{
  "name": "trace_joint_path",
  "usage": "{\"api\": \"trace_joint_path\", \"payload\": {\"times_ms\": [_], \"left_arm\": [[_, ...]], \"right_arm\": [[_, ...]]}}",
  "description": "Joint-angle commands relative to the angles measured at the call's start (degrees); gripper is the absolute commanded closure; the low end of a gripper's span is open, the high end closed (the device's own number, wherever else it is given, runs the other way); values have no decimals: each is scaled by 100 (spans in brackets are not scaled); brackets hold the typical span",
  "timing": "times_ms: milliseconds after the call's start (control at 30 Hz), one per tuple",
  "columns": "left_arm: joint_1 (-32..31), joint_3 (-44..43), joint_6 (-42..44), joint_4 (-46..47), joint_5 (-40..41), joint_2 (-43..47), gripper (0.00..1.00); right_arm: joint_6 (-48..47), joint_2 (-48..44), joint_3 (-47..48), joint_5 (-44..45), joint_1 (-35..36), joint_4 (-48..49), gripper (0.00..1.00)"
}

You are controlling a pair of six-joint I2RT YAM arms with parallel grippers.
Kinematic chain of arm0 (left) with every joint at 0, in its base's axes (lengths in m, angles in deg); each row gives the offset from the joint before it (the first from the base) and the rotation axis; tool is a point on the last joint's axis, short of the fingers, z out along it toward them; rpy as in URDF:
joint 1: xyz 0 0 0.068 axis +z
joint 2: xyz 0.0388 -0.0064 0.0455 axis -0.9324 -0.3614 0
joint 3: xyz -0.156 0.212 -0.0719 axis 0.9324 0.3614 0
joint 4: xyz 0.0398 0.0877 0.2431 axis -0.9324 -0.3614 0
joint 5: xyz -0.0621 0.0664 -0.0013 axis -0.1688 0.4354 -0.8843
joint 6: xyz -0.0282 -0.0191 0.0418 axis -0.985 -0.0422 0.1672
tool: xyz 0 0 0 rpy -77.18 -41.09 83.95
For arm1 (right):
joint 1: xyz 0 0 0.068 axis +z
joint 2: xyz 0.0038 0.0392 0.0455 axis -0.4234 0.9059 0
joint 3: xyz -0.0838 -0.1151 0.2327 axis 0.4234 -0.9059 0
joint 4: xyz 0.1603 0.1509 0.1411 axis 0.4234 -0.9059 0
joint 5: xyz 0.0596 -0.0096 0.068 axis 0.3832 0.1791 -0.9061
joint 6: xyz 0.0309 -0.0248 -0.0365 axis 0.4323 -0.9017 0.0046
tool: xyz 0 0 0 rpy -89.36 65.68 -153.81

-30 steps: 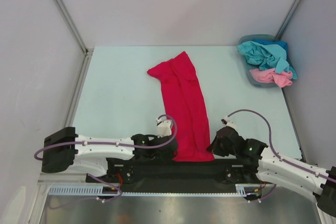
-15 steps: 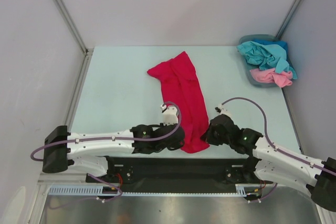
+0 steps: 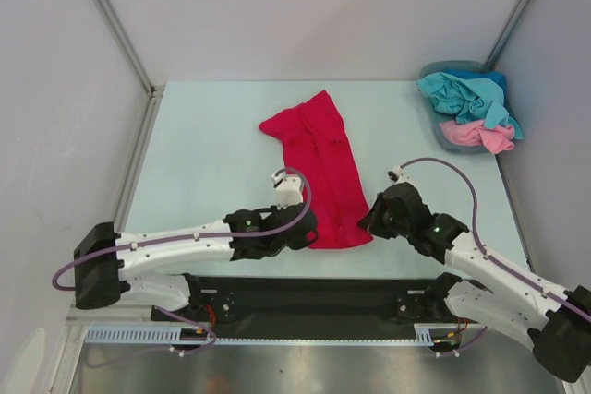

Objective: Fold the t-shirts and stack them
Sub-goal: Fold the tshirt

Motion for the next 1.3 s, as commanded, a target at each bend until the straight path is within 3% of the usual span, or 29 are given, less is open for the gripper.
{"api": "trace_joint_path", "payload": {"times_ms": [0,333,767,1267], "left_arm": [[413,83,398,70,187,252,100],[1512,-224,1243,641,-111,-203,100],[2119,-690,1752,1318,-559,-1329,100],[2972,-1797,2174,1319,-850,-2507,100]], "right_arm": [[-300,107,269,-220,-251,242,100],[-617,959,690,-686,-910,909,100],[-670,2426,1306,-1126,-1333,1771,100],[-705,3771,2113,-1521,-1930,2308,100]]}}
